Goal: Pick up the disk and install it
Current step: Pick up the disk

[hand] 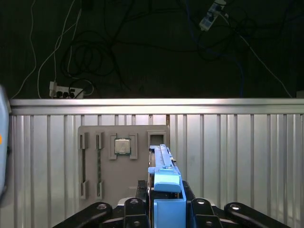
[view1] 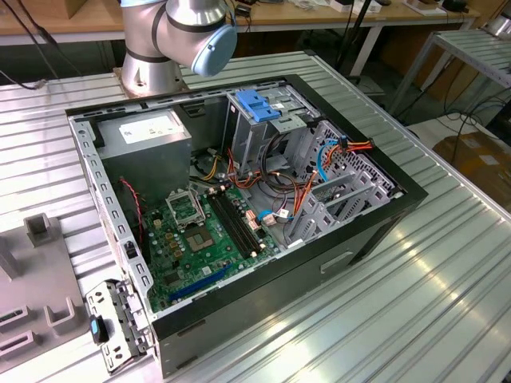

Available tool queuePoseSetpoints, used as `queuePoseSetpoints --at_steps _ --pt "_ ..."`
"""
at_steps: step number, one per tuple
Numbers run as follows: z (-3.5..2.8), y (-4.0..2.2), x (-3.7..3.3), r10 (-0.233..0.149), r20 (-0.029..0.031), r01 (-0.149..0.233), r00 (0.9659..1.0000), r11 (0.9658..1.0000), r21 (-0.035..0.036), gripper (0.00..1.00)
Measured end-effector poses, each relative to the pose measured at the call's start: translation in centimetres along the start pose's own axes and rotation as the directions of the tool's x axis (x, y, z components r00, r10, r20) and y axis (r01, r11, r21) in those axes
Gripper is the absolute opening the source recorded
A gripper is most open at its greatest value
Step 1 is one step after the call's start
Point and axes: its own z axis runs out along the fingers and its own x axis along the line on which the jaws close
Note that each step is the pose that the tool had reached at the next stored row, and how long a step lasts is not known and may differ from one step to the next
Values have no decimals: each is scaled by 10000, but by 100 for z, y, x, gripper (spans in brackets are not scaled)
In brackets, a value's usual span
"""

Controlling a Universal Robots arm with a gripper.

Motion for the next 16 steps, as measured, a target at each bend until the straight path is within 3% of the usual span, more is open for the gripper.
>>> queuePoseSetpoints --at_steps 12,16 --pt "-101 0 2 27 0 -27 10000 10000 0 37" --pt "-167 -1 2 28 0 -28 10000 10000 1 37"
